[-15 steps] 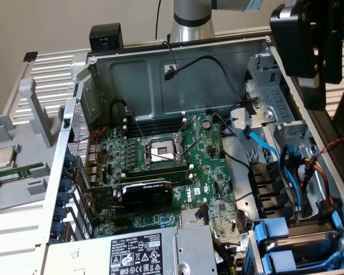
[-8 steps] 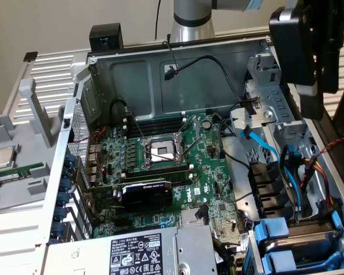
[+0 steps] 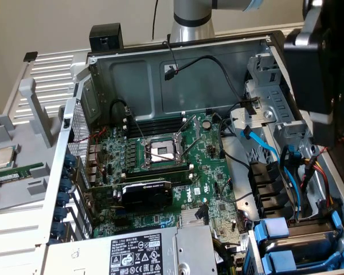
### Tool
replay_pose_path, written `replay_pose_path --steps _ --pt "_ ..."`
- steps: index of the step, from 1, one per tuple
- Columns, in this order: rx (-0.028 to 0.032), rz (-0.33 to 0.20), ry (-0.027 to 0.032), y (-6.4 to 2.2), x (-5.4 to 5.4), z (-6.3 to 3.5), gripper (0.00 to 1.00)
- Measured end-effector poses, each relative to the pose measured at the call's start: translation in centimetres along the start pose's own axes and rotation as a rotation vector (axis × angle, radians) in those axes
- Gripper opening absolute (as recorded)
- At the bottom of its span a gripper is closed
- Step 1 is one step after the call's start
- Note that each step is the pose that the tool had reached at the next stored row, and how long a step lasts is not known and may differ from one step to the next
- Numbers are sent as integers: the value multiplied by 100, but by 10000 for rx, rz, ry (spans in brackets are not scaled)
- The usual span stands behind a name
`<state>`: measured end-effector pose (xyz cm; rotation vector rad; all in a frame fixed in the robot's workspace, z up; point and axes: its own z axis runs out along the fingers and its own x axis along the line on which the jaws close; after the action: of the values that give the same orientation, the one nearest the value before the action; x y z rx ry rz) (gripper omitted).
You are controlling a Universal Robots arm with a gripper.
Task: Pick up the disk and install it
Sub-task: 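Insert the first disk wire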
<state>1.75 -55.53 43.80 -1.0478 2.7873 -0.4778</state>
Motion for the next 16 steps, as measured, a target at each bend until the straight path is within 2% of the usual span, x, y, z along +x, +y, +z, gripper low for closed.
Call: replay_pose_path --steps 7,12,14,16 --pt "-64 -13 38 -182 168 62 49" --pt "-356 -91 253 -229 156 57 49" --pt "-448 -101 281 -257 129 67 49" --pt "-519 -95 259 -278 122 74 49"
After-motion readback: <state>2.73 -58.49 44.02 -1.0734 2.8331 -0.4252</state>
